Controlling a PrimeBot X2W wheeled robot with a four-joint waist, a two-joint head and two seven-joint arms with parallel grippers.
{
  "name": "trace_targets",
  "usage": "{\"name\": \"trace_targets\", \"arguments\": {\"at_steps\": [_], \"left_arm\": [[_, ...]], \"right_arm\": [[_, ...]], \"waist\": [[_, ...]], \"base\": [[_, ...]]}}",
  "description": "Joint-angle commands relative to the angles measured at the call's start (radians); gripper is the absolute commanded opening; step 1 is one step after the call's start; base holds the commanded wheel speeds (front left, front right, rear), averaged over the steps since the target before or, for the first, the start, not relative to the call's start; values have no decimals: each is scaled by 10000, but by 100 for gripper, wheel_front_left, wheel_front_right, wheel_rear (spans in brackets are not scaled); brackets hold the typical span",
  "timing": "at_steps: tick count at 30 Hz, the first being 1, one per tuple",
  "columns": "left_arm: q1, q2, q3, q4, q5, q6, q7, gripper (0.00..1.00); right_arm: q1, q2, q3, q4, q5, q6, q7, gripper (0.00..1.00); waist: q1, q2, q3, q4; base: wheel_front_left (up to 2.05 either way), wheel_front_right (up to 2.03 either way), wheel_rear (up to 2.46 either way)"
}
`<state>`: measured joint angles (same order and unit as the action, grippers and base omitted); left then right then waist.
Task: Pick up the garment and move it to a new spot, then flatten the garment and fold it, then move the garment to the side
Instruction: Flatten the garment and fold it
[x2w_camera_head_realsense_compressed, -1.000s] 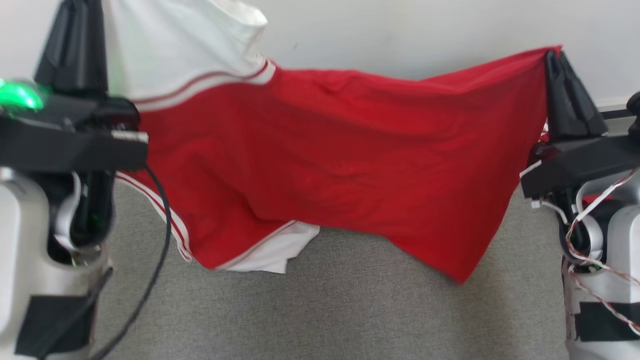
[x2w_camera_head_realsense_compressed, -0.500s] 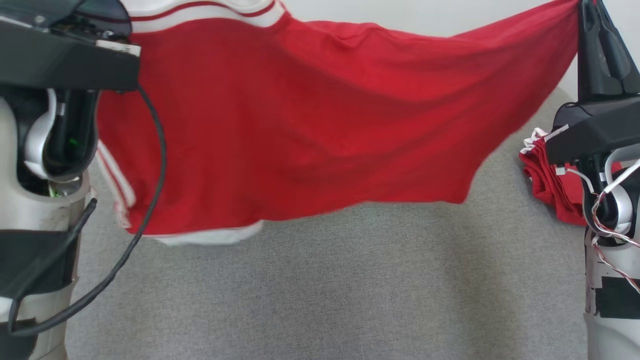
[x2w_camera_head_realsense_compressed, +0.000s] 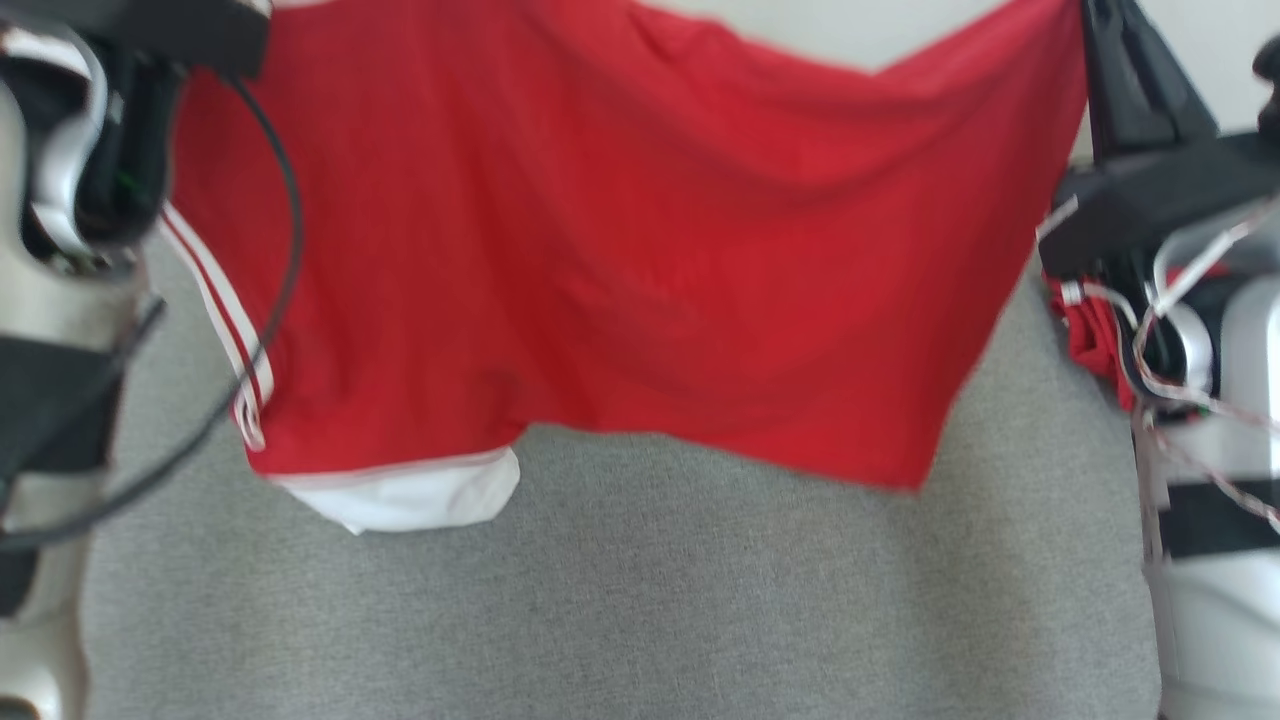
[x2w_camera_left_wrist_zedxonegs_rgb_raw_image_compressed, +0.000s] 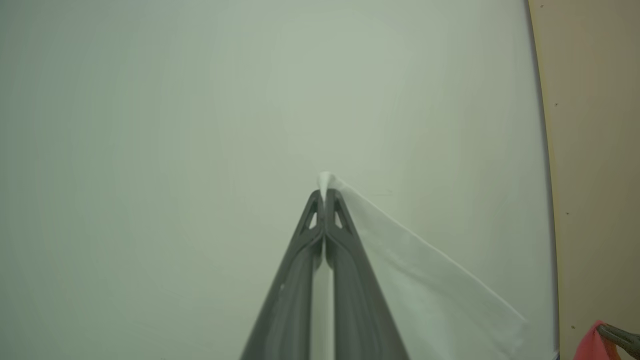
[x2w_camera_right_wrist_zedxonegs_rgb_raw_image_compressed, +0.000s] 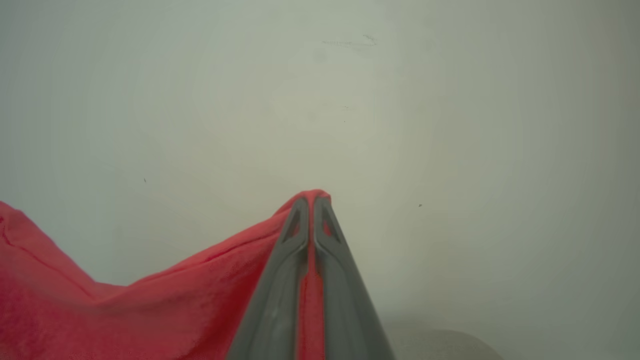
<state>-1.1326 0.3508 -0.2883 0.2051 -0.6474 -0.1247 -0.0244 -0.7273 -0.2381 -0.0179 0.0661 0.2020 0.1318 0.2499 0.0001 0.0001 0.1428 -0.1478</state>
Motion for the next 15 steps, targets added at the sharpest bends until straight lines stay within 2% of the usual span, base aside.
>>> {"name": "trace_targets", "arguments": {"at_steps": [1, 7, 9, 10, 15], "left_arm": [[-470, 166, -76, 297, 264, -63, -235, 0], [-1732, 605, -421, 1163, 1087, -47, -1233, 0], [-2493, 715, -518, 1558, 1570, -50, -1906, 0], [-2493, 715, -518, 1558, 1570, -50, -1906, 0], [-3508, 768, -436, 1670, 2364, -50, -2387, 0]], "right_arm": [[-501, 28, 126, 365, -97, -26, -260, 0], [-2024, 256, 326, 1685, -477, -26, -1215, 0], [-2966, 421, 271, 2512, -913, -26, -2078, 0], [-2966, 421, 271, 2512, -913, -26, -2078, 0], [-4285, 693, -169, 3709, -1919, -26, -3683, 0]], "waist": [[-1, -1, 580, -134], [-1, -1, 1358, -281], [-1, -1, 1781, -364], [-1, -1, 1781, -364], [-1, -1, 2402, -465]], "base": [[0, 0, 0], [0, 0, 0], [0, 0, 0], [0, 0, 0], [0, 0, 0]]}}
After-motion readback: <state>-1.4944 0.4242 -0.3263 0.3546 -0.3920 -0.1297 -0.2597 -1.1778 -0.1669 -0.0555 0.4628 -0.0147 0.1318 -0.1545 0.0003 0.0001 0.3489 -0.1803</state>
